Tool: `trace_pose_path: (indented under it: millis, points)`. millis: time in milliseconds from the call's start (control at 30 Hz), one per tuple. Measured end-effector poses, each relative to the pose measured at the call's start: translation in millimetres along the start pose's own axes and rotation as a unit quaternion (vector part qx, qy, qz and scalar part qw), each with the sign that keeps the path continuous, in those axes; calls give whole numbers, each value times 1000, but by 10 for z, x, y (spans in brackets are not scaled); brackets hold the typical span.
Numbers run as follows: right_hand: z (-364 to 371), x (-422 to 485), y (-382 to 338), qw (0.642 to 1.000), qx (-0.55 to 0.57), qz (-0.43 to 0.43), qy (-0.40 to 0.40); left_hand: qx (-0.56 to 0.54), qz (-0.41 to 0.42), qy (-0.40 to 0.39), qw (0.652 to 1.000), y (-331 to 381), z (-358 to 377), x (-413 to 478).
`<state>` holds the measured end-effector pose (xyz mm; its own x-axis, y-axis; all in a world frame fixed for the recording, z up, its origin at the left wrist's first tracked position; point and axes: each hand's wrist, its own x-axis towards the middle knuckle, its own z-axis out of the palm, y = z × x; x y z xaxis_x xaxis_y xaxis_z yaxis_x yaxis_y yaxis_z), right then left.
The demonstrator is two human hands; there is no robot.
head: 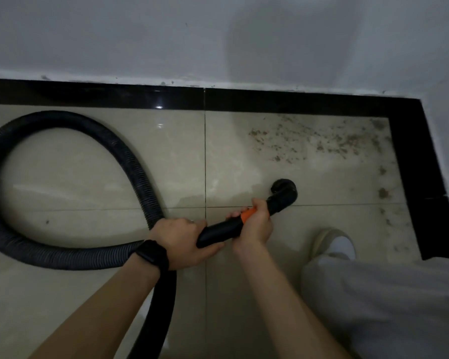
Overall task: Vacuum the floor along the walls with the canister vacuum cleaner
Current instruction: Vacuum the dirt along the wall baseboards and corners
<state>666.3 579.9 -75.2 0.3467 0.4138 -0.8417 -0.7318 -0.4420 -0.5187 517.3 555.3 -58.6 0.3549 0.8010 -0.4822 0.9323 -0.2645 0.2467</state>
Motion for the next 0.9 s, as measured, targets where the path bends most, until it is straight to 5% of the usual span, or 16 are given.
trace_pose_path:
  millis: [600,900]
  points:
    - [-319,-28,-55,998,17,-21,60,0,44,-38,998,142,46,146]
    - [85,129,-269,999,-37,-18,-22,-78,-32,27,996,129,-13,243]
